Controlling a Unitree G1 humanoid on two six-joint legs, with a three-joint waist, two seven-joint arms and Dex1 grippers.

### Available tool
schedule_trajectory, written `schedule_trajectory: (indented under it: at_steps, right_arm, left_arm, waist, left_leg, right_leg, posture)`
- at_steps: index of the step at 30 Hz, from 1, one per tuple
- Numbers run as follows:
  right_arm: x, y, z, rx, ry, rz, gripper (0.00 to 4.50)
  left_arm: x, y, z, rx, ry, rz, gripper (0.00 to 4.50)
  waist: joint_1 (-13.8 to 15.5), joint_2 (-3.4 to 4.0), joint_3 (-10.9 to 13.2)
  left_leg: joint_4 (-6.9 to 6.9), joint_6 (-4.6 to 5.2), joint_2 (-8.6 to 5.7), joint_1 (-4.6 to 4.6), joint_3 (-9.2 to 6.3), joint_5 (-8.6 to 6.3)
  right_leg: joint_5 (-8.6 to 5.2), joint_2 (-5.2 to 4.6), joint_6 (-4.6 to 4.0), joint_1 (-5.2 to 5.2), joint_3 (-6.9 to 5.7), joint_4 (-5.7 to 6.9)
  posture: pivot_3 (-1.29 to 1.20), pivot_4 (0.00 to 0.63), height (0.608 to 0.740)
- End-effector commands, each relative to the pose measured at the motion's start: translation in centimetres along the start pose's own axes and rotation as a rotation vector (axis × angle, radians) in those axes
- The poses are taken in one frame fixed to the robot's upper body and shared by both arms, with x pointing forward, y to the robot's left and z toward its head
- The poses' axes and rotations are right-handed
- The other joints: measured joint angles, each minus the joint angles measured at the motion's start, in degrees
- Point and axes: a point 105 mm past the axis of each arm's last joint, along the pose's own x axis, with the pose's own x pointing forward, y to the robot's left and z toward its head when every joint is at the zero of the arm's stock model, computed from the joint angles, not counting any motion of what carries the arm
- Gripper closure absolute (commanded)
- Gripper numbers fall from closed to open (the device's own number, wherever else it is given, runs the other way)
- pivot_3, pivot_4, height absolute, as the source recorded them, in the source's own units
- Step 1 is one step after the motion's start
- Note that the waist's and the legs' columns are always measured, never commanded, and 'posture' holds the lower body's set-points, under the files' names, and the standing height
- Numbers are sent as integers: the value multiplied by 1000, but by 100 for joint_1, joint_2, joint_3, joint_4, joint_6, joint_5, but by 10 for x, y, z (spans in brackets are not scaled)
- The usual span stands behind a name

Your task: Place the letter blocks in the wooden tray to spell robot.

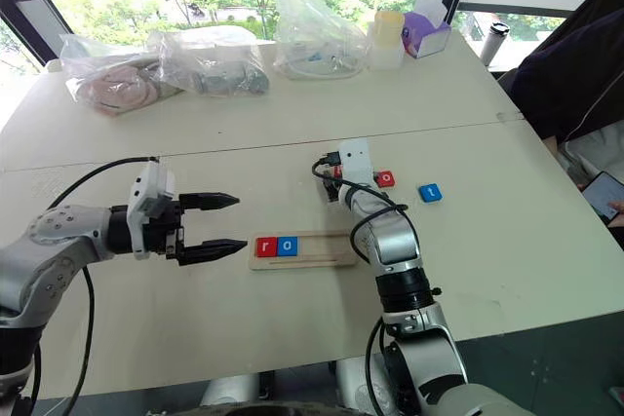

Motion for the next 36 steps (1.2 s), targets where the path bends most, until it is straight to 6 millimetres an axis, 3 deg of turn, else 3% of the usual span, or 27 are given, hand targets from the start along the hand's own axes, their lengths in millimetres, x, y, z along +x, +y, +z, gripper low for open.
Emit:
schedule_trajectory:
  at_steps: [1, 3, 7, 11, 16, 20, 26, 36]
  right_arm:
    - [-2, 4, -3, -30, 10, 0, 2389]
    - [-4, 0, -4, -44, 18, -16, 3318]
    - [-23, -16, 9, -174, -17, -48, 3321]
    - [-61, -34, 15, -237, -18, -32, 3321]
    - [-129, -52, -6, -148, 88, -31, 3321]
    - [-155, -57, -25, -62, 163, -77, 3321]
    - [-159, -53, -39, 26, 206, -92, 3321]
    - [-143, -45, -48, 94, 233, -58, 3321]
  left_arm:
    - [-2, -1, 6, 42, -10, -5, 0]
    - [-1, -4, 5, 42, -8, -27, 0]
    - [6, -11, 4, 33, -20, -90, 0]
    - [15, -10, 3, 32, -28, -121, 0]
    - [26, -6, 3, 37, -34, -178, 0]
    - [30, -2, 3, 45, -30, -208, 0]
    - [32, 2, 5, 53, -30, -231, 0]
    - [30, -7, 12, 63, -61, -274, 0]
  waist:
    - [2, 0, 0]
    - [6, 0, -1]
    - [41, 1, 0]
    - [59, 2, 1]
    - [68, 2, 0]
    - [8, 1, 0]
    - [15, 1, 0]
    - [16, 1, 0]
  left_leg:
    - [0, 0, 0, 1, 0, 0]
    - [0, 0, 0, 1, 0, 0]
    - [0, 0, -7, -4, -4, 0]
    - [3, 0, -18, -13, -3, 0]
    - [2, 0, -17, -13, -12, 0]
    - [2, 0, -14, -1, -15, 0]
    - [4, -6, -15, 11, -12, 3]
    - [3, -6, -16, 4, -12, 3]
  right_leg:
    - [0, 0, 0, 0, 0, 0]
    - [0, 0, 0, 1, 0, 1]
    - [-3, -7, 2, 1, -2, 0]
    - [-8, -15, 8, -1, -3, -3]
    - [-19, -7, 32, -2, -7, -2]
    - [-20, -1, 29, -1, -9, 11]
    - [-26, -2, 9, 5, -7, 18]
    - [-28, -6, 13, 2, -7, 17]
  posture:
    - [0, 150, 740]
    - [0, 150, 740]
    - [0, 150, 740]
    - [0, 150, 740]
    - [0, 150, 740]
    - [0, 150, 740]
    - [0, 150, 740]
    - [0, 150, 740]
